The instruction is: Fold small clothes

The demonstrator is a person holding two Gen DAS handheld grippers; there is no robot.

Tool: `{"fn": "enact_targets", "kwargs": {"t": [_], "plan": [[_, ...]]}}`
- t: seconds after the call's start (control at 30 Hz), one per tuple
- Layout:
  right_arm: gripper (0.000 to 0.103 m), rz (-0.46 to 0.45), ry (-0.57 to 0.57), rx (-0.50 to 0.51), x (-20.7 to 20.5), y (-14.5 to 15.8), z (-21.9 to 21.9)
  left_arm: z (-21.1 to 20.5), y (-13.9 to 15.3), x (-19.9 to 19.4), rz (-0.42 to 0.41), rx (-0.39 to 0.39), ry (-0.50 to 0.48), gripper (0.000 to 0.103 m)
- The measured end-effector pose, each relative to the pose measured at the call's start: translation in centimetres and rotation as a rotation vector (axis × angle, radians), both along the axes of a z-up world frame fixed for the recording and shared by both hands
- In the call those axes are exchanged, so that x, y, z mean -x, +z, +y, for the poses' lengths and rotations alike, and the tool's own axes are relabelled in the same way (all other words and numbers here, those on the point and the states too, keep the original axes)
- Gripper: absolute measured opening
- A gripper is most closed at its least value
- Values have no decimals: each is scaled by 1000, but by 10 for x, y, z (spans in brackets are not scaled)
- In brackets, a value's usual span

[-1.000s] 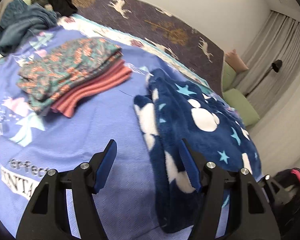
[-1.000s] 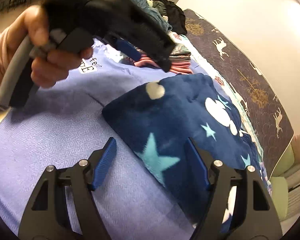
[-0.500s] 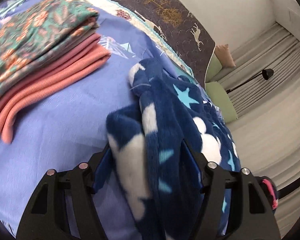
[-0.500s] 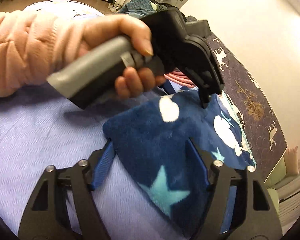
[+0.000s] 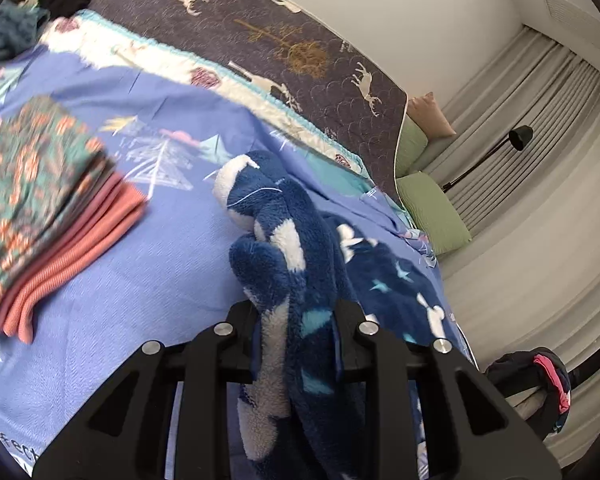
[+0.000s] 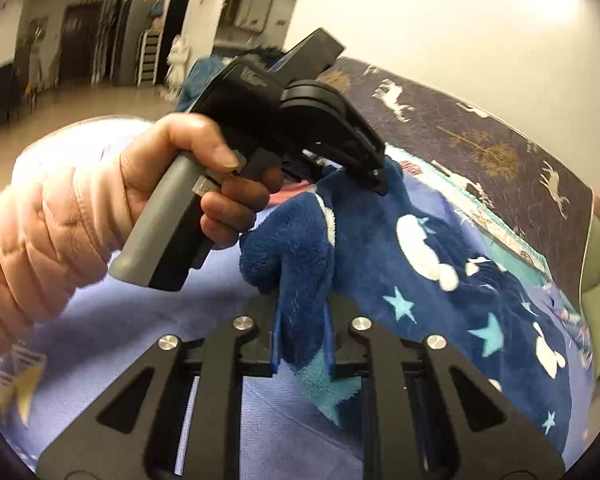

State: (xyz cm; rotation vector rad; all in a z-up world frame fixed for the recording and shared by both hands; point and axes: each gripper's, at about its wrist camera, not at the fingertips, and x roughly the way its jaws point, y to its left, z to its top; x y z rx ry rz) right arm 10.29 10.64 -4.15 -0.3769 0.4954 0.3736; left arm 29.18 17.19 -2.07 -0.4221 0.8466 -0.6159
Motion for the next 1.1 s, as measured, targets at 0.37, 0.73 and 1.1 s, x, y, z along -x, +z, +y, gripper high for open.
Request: {"fn": "enact_targets", "kwargs": {"t": [0.37, 0.73, 1.1], "plan": [[15, -74, -122, -266, 19, 58, -98, -99, 77, 9, -99, -115, -74, 25], [15, 13, -242, -500, 28, 63, -218, -218, 83, 23, -144, -256, -172, 25], [15, 52, -327, -597, 47, 45, -285, -308, 58, 31, -145, -369, -265, 25]]}}
